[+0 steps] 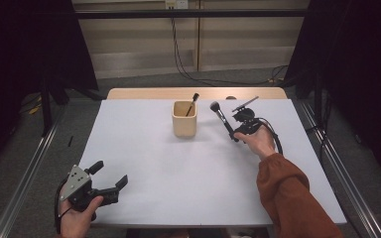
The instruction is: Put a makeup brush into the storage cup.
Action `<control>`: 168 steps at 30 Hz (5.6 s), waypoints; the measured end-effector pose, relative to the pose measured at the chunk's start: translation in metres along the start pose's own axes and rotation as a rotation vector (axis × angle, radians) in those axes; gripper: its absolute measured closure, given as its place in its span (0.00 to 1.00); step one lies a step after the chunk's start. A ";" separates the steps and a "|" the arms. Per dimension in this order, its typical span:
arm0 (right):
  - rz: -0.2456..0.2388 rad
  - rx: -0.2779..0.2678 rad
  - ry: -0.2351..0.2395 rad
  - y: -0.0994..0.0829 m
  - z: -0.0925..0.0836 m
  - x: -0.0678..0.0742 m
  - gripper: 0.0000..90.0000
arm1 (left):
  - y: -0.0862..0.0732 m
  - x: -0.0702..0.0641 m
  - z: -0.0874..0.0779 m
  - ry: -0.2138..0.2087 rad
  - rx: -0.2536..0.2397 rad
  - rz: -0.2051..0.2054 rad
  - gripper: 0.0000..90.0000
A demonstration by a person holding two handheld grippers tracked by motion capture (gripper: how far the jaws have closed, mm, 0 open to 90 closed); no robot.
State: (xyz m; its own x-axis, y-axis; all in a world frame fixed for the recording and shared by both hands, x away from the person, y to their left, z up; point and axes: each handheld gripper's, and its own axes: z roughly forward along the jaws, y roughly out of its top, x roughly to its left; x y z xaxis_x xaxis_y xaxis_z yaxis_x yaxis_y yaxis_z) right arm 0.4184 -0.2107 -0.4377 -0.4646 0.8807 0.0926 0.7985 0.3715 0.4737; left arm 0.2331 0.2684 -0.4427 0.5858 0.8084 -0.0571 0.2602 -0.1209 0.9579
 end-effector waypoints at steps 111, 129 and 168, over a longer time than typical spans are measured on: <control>-0.231 -0.630 0.358 -0.085 -0.049 0.077 0.84 | 0.024 -0.024 0.025 -0.086 -0.032 0.035 0.04; -0.252 -0.623 0.392 -0.085 -0.045 0.087 0.84 | 0.049 -0.055 0.070 -0.172 -0.030 0.113 0.05; -0.273 -0.626 0.431 -0.086 -0.042 0.100 0.84 | 0.081 -0.120 0.148 -0.357 -0.018 0.103 0.21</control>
State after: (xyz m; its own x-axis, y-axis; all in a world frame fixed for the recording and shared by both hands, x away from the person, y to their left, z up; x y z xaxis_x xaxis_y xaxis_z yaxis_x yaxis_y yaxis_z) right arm 0.2873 -0.1664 -0.4325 -0.8210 0.5444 0.1722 0.3325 0.2108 0.9192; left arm 0.2973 0.0760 -0.3995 0.8398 0.5405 -0.0510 0.1738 -0.1787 0.9684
